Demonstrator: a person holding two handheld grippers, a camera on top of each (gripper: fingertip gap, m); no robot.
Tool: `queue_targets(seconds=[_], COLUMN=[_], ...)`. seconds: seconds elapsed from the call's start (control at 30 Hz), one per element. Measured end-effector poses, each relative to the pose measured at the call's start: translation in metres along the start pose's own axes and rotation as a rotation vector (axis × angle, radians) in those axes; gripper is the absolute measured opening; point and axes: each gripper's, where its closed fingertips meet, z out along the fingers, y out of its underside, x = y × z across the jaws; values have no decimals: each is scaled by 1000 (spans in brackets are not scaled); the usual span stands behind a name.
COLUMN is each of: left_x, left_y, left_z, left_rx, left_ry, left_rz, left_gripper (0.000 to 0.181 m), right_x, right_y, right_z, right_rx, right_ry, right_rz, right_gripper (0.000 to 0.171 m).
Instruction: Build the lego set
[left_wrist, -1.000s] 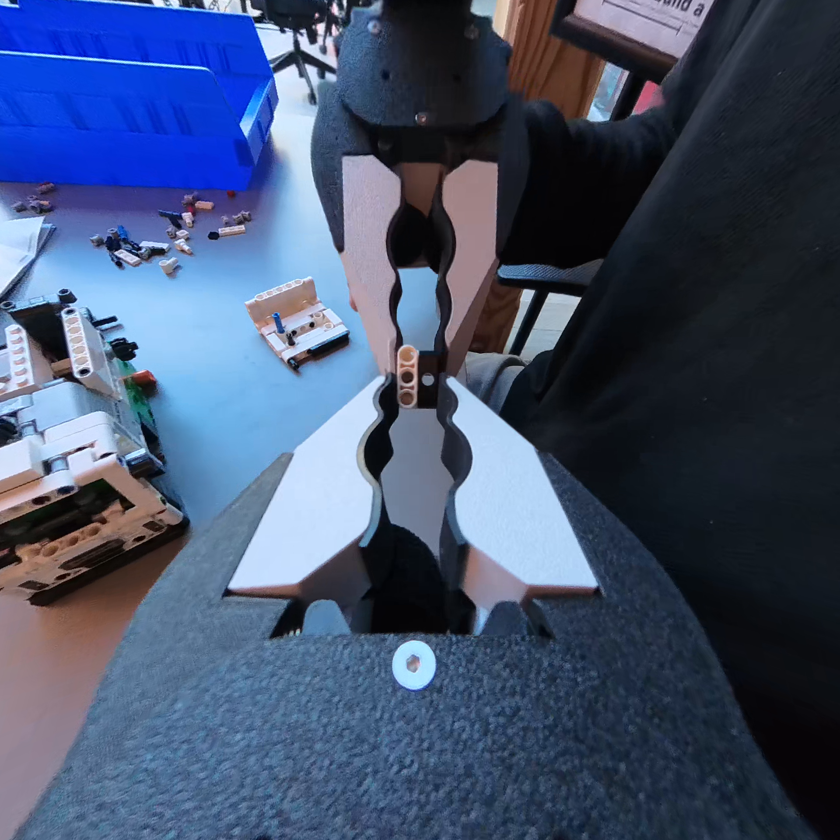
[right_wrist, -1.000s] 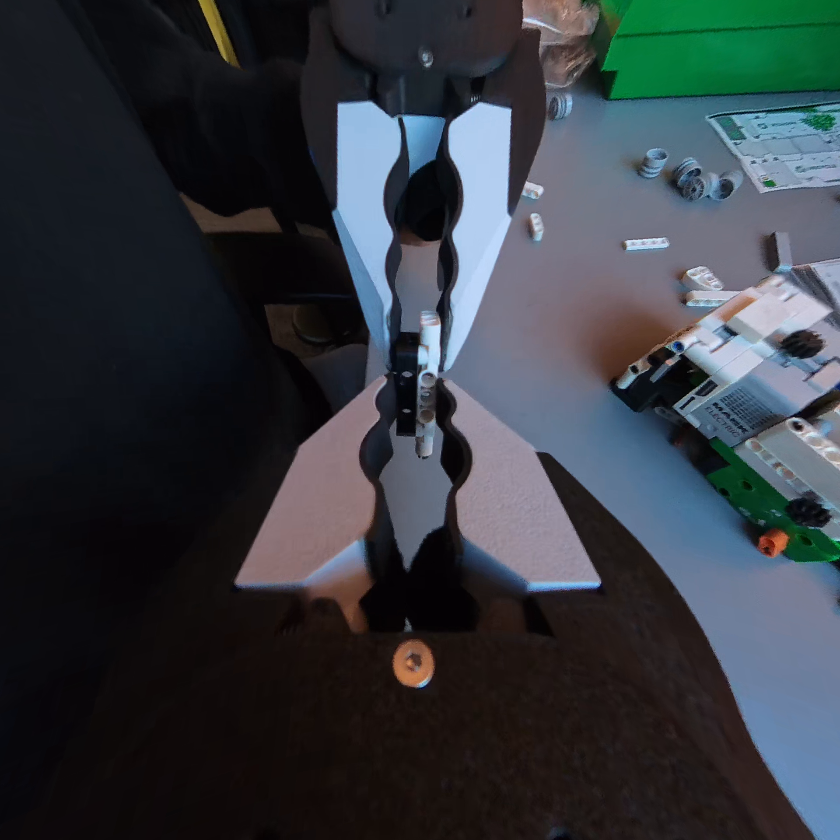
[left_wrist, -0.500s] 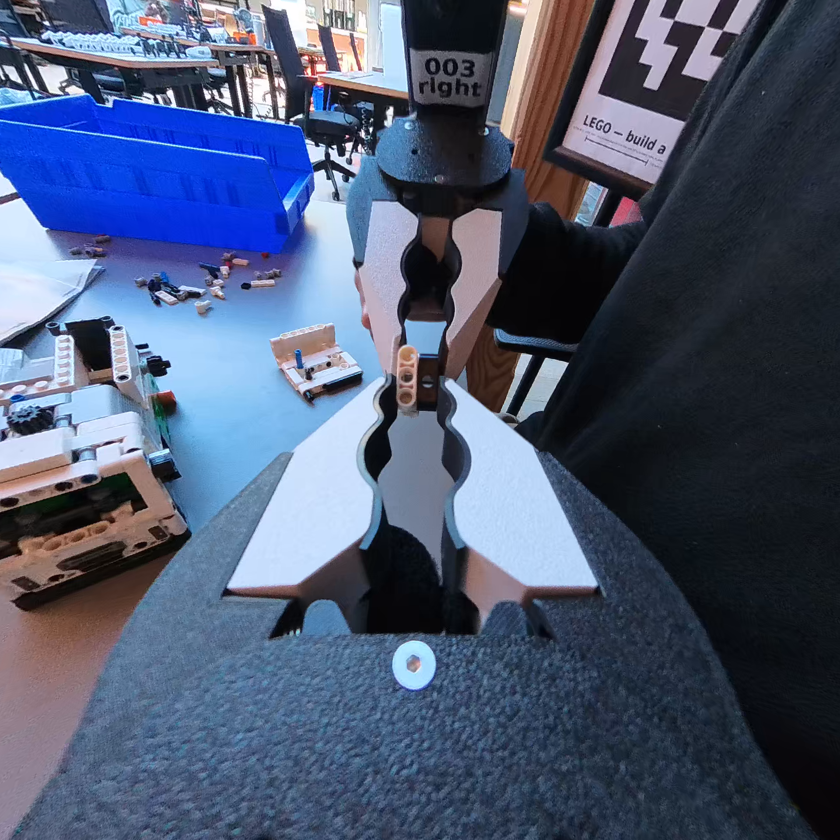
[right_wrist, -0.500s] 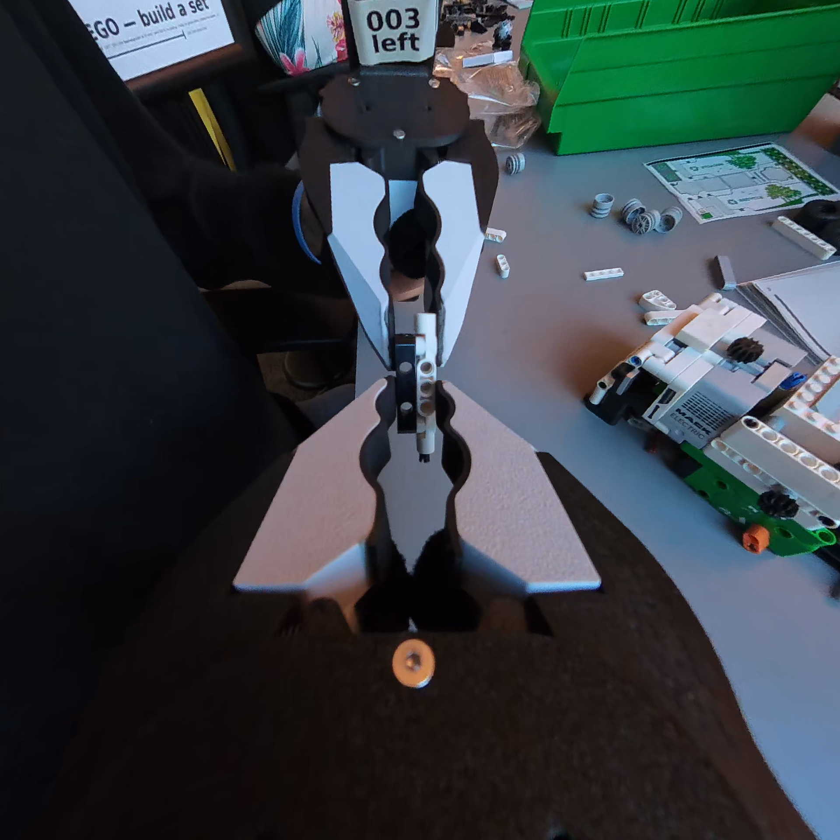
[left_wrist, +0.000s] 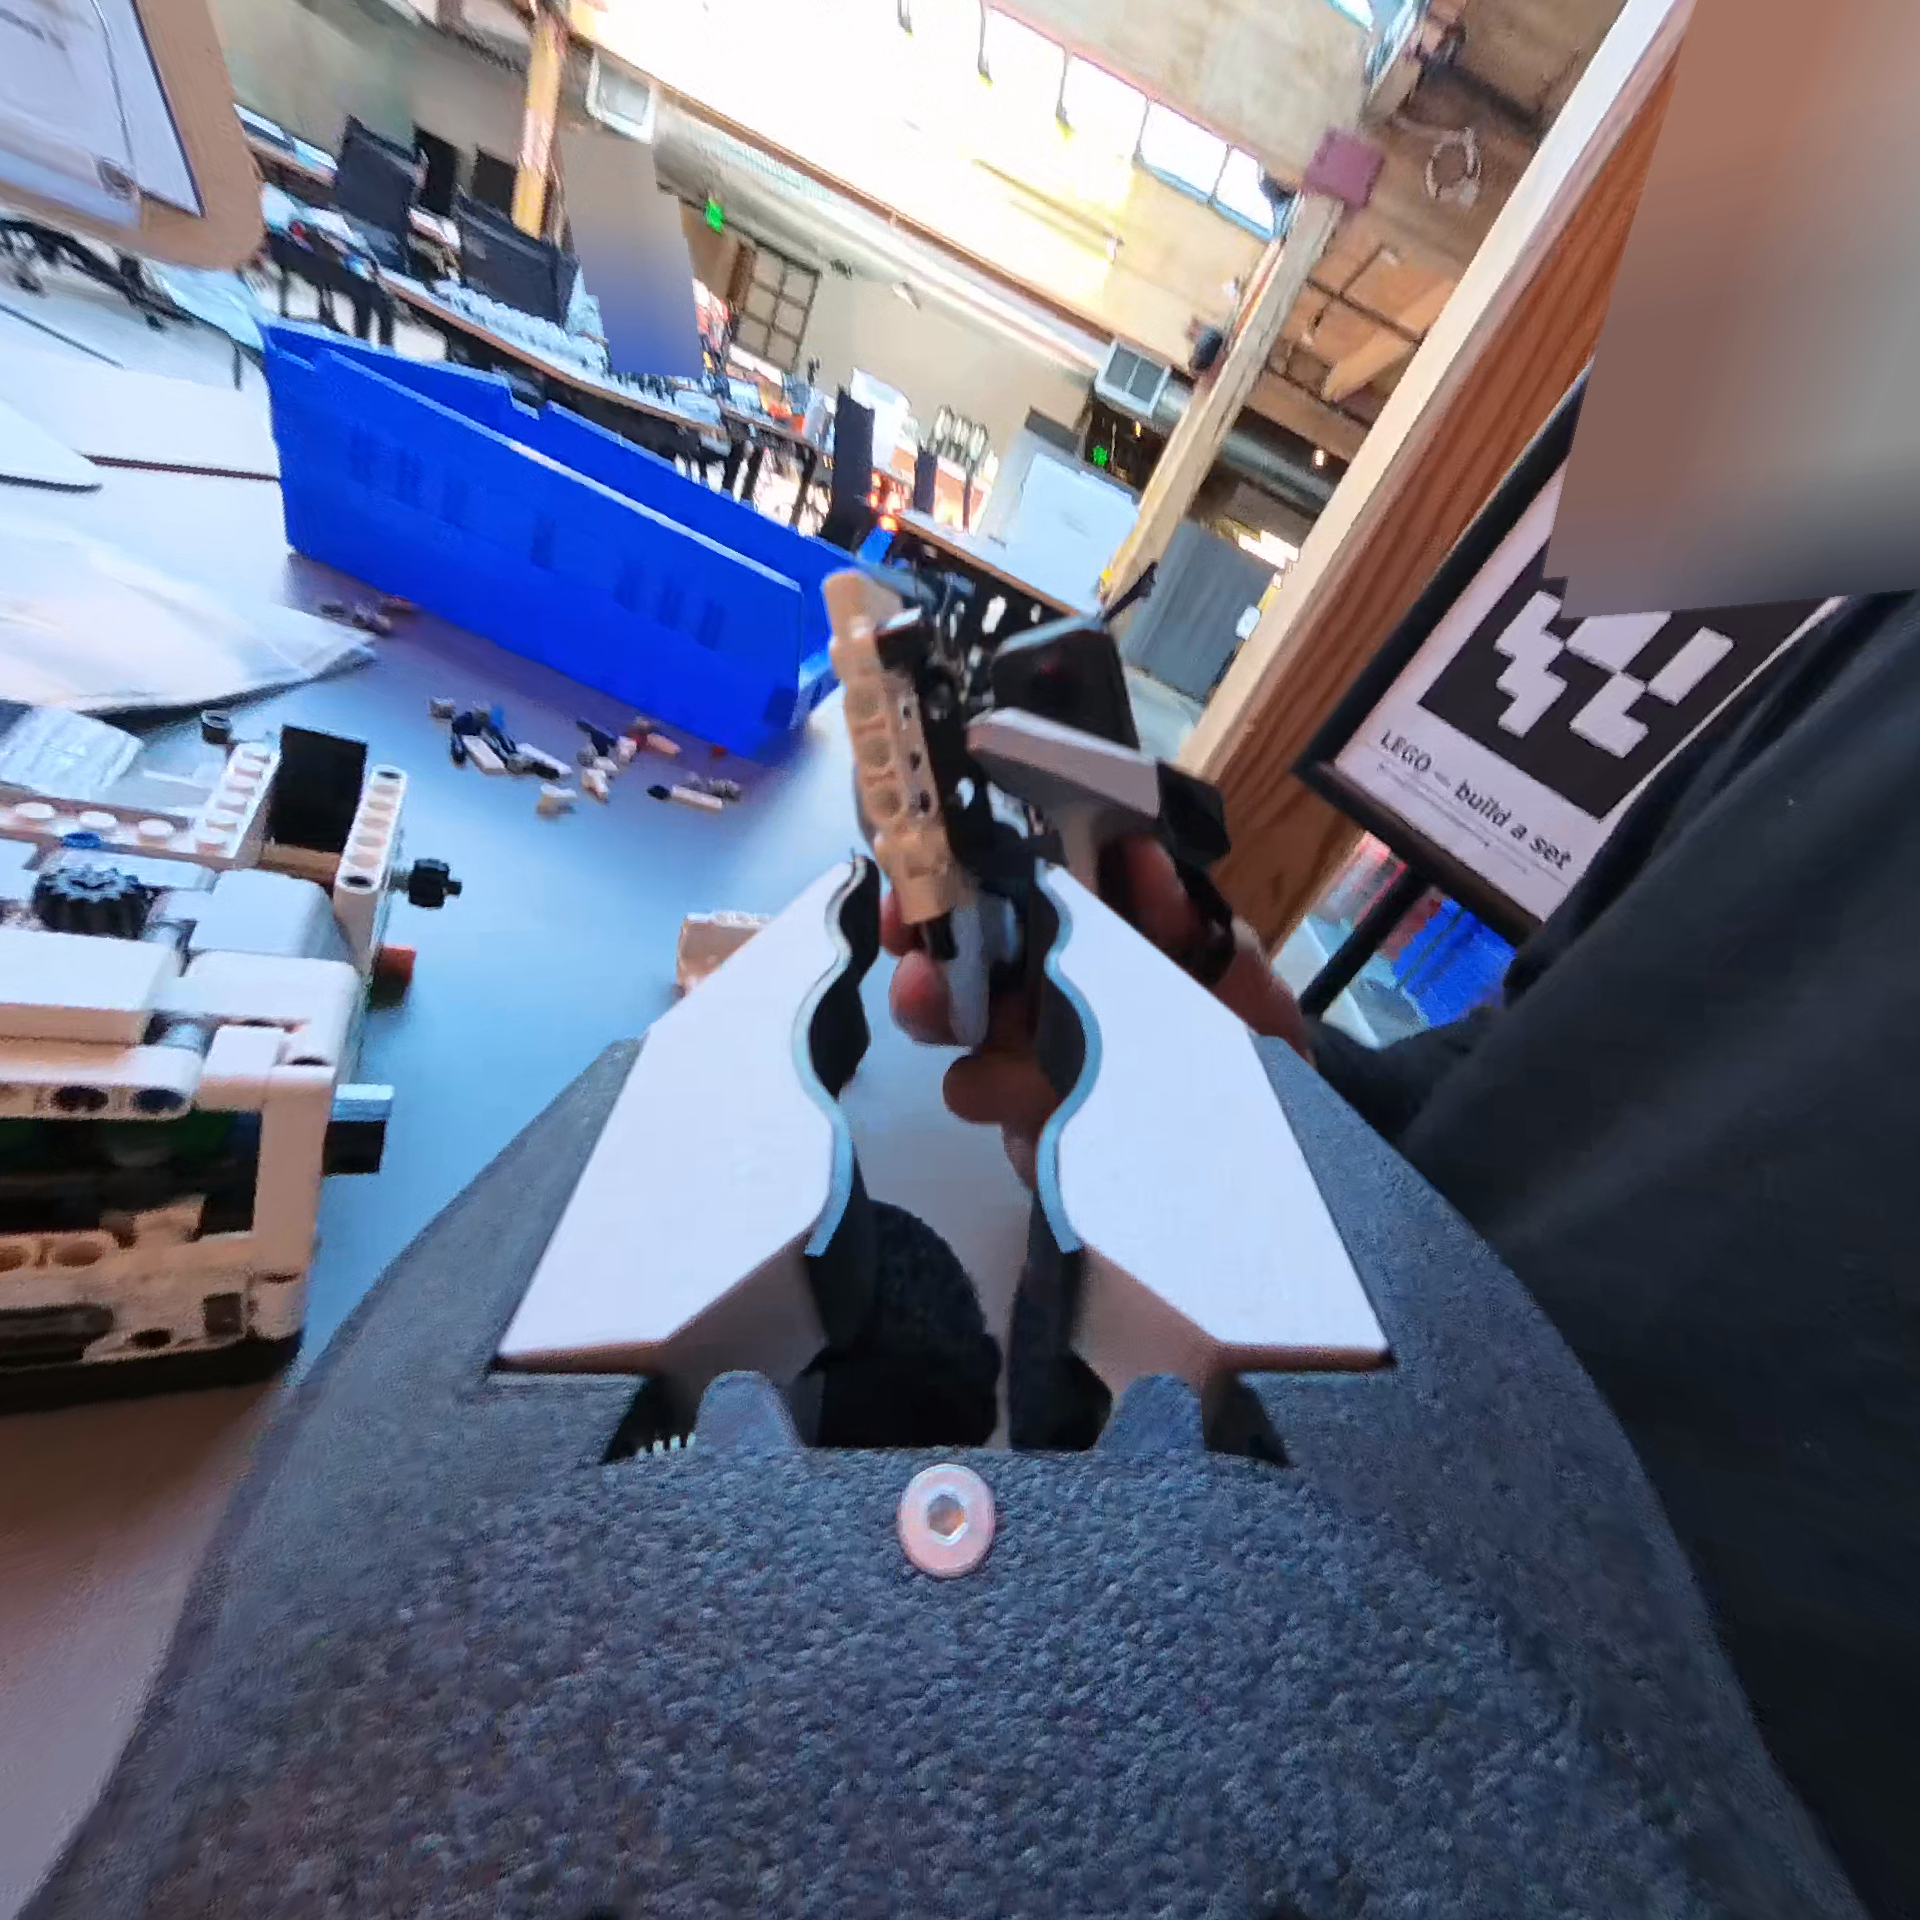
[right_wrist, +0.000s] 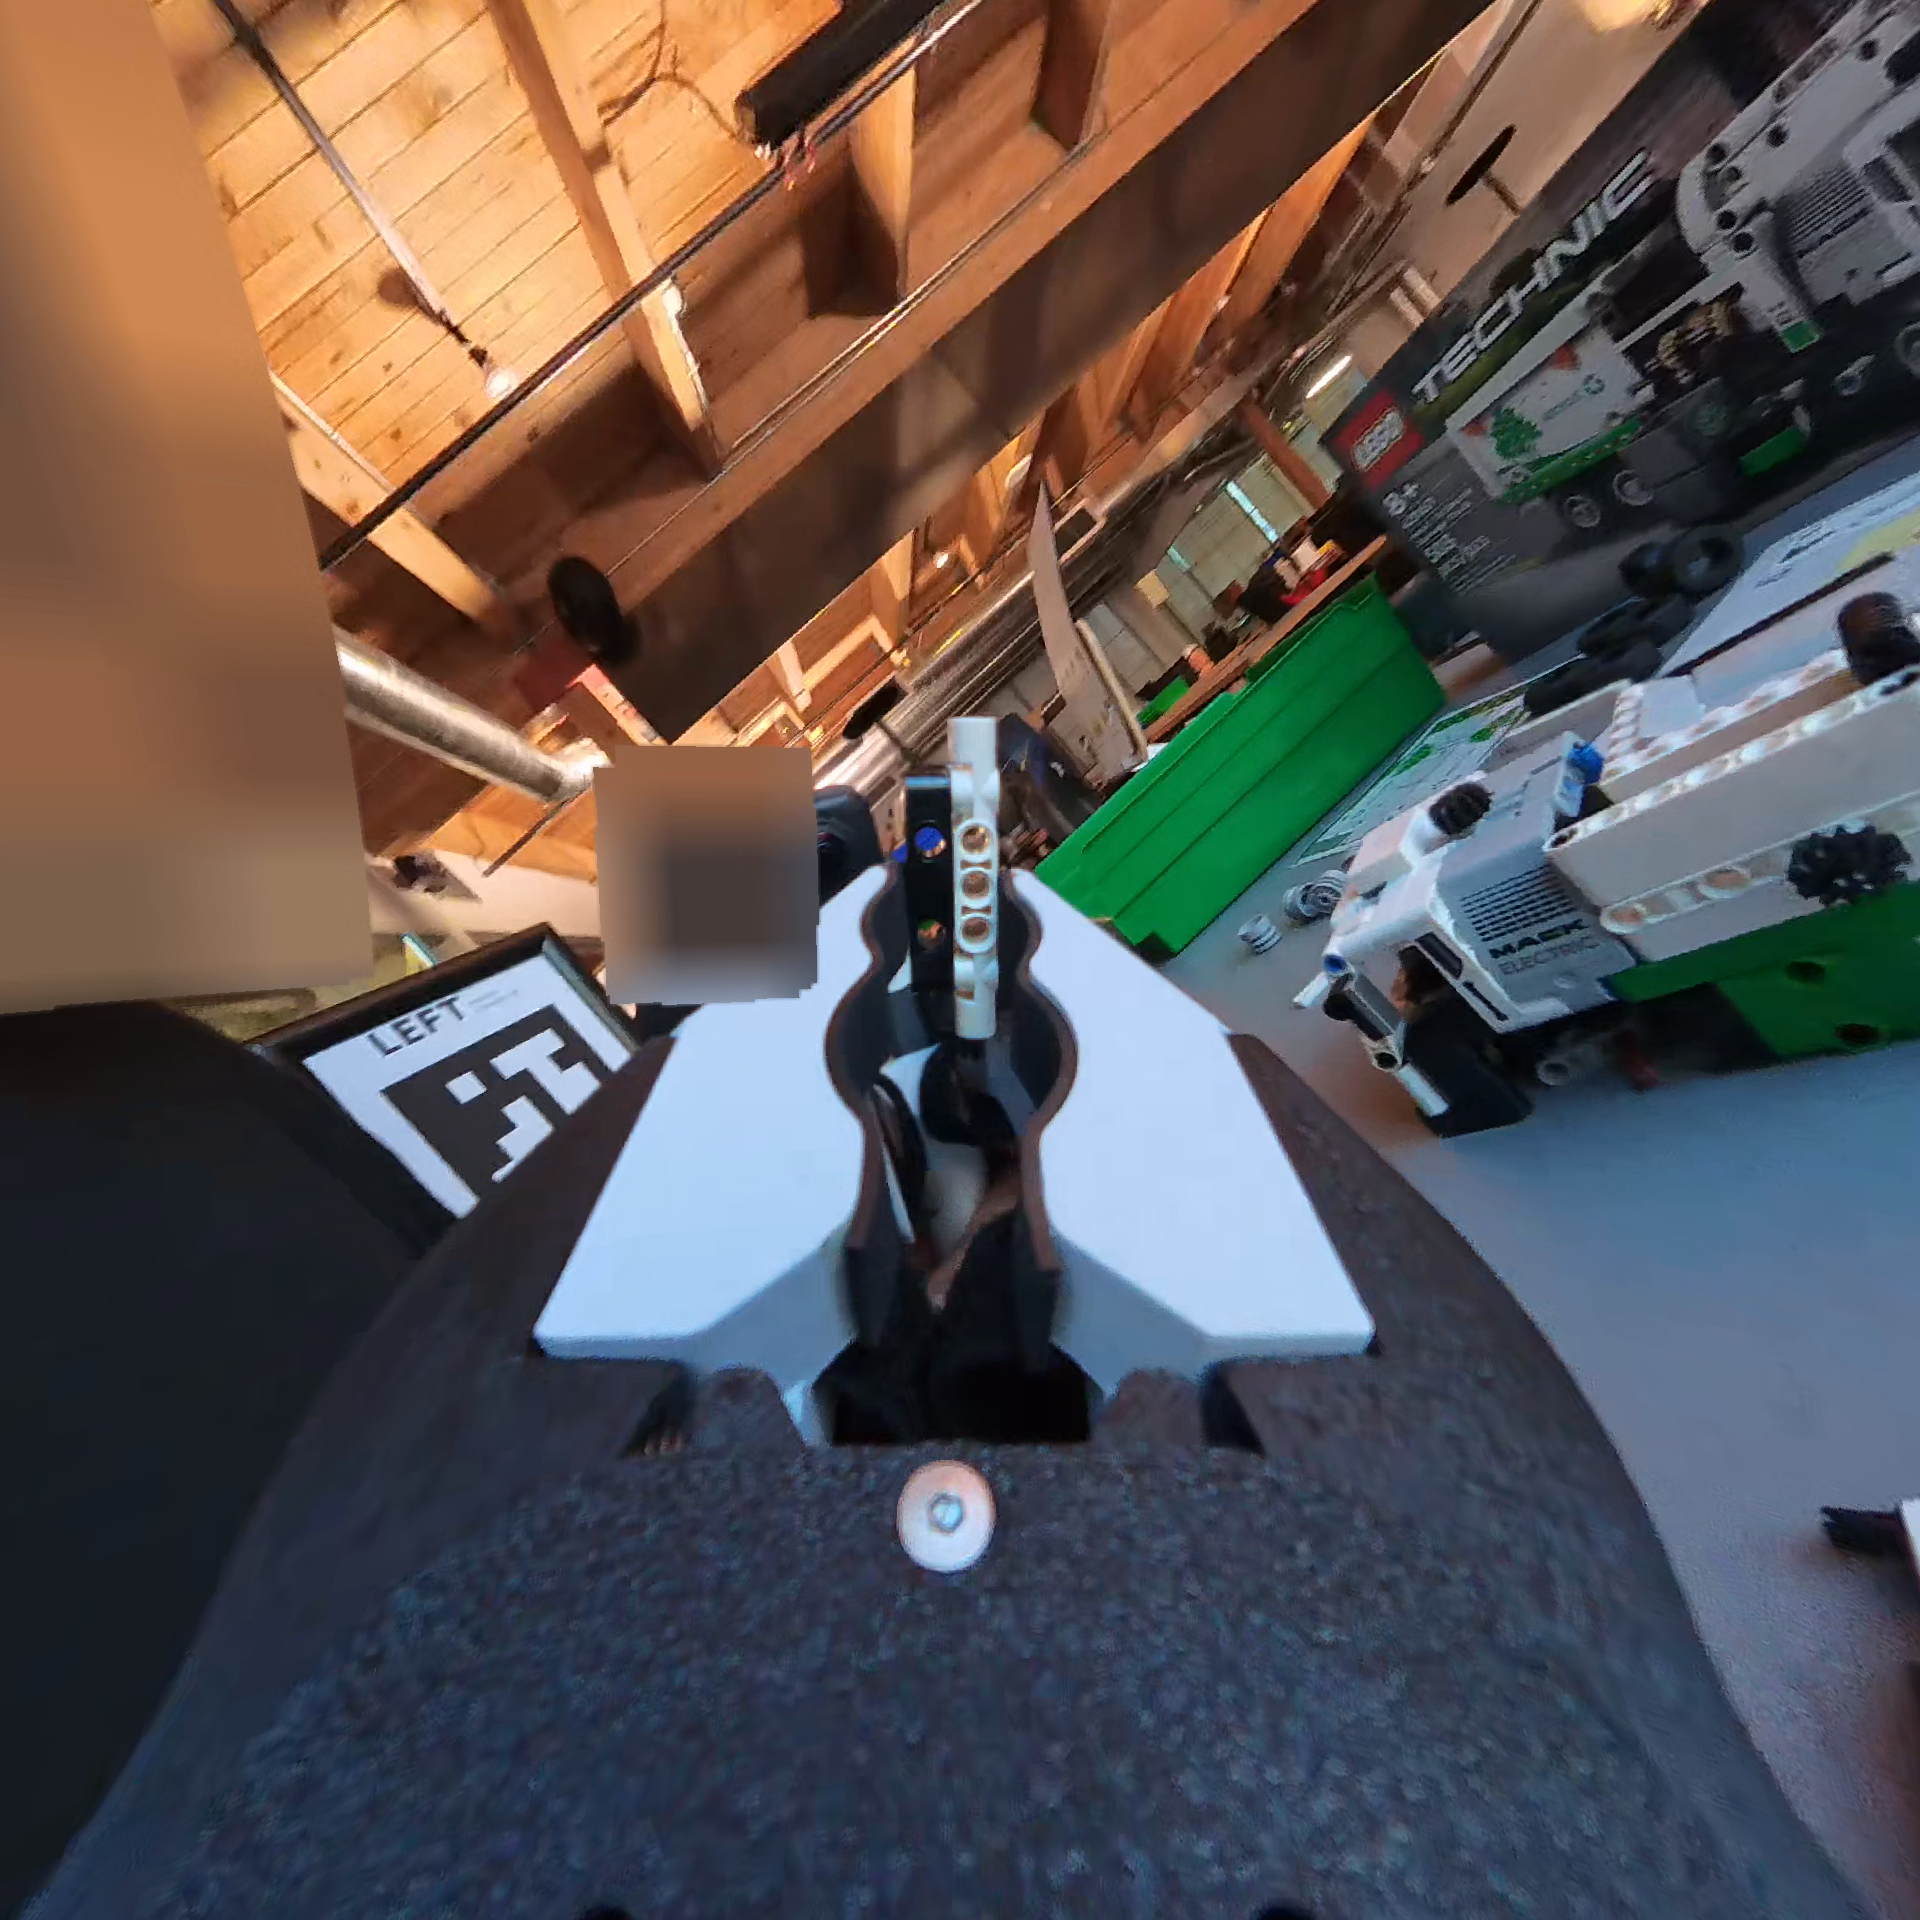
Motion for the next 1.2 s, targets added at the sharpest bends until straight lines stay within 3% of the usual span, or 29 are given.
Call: queue_targets(seconds=[0.17,0.3,0.43,0.57,0.63,0.8,0.93,1.2], left_x=[7,10,-12,-50,-54,-63,-62,-63], left_y=[-7,0,15,51,65,85,93,98], left_z=[-3,-7,-10,-26,-29,-29,-16,-3], left_rx=[91,68,-123,-489,-625,-838,-925,-938], left_ry=[45,104,-57,-332,-360,-424,-421,-424], left_rz=[-110,-218,-194,-53,-32,73,152,235], left_gripper=[15,6,6,7,7,7,7,7], right_x=[-6,-11,8,39,45,31,26,24], right_y=[3,13,20,-7,-18,-33,-36,-49], right_z=[-4,-9,-22,-58,-74,-95,-112,-134], right_rx=[7,-68,-224,-317,-345,-218,-121,-119], right_ry=[-66,-77,65,339,422,407,427,490], right_rz=[28,-18,-150,-512,-646,-594,-579,-683], right_gripper=[15,15,30,31,27,24,24,22])
